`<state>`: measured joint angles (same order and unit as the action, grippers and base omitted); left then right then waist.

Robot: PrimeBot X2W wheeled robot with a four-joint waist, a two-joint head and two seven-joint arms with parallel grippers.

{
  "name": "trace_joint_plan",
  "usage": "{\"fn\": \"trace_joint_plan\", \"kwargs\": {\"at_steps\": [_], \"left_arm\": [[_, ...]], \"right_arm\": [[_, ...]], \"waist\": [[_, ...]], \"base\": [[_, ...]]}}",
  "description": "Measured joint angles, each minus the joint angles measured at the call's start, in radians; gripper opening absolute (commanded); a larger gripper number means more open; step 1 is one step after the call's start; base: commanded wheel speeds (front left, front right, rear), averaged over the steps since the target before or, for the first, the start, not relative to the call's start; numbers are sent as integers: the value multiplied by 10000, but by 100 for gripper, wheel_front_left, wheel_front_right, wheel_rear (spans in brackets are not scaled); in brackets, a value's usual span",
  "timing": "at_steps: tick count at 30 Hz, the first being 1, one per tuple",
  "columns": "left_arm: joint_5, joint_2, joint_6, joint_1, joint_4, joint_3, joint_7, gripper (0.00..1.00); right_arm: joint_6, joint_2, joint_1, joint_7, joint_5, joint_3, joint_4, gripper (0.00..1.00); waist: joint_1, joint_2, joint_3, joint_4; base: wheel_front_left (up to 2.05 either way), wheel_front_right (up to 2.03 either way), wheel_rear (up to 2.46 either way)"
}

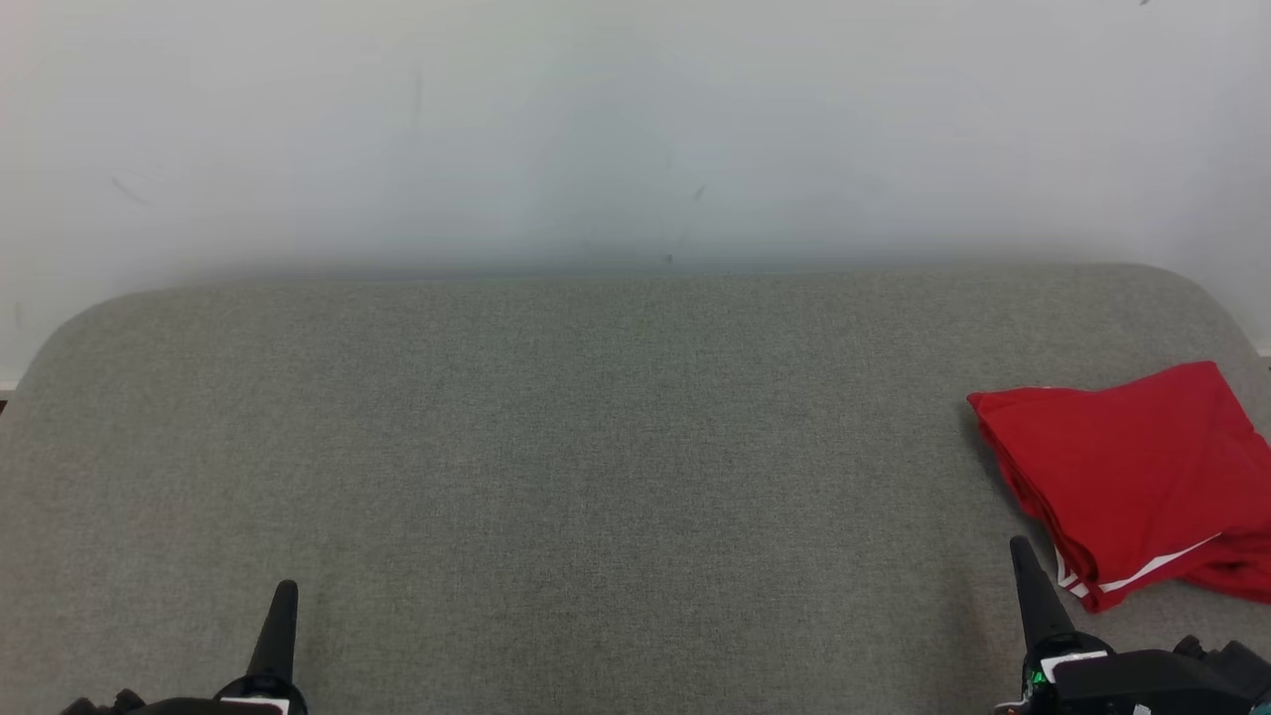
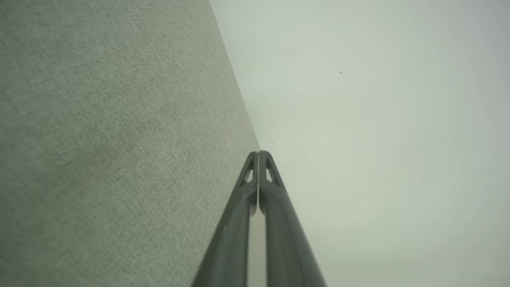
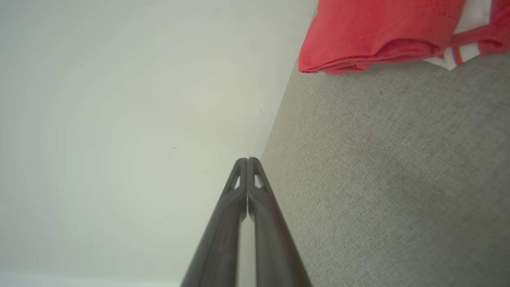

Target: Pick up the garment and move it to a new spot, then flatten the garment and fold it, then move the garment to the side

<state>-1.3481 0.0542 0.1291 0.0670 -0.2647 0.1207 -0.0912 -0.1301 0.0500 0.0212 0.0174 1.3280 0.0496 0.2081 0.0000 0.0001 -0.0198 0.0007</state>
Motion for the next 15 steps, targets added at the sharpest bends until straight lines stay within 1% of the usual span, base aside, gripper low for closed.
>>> {"fn": "trace_joint_plan", "kwargs": {"at_steps": [15], "left_arm": [[-1018, -19, 0, 215, 0, 96, -378, 0]], "right_arm": [[0, 0, 113, 100, 1214, 117, -98, 0]], "waist": [[0, 0, 95, -4]], "base": [[0, 0, 0]]}}
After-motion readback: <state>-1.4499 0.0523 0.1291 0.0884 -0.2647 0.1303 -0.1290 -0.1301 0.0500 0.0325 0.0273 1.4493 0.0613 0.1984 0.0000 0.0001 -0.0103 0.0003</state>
